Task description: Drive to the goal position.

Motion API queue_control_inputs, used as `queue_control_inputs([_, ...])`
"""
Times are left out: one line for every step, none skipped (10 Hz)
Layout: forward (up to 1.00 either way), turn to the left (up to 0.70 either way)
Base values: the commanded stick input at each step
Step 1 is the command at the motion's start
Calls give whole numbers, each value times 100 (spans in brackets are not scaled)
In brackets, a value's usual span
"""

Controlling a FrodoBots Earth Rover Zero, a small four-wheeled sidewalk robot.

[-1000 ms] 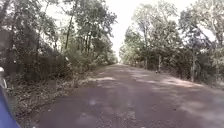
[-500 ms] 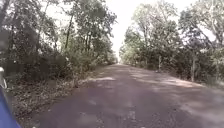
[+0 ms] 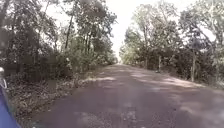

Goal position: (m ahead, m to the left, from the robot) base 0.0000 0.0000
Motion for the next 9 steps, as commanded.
queue_control_inputs([5, -3])
queue_control_inputs([5, -3])
queue_control_inputs([6, -3])
queue_control_inputs([6, -3])
queue_control_inputs([5, -3])
queue_control_inputs([6, -3])
queue_control_inputs([5, -3])
queue_control_inputs([6, -3])
queue_control_inputs([6, -3])
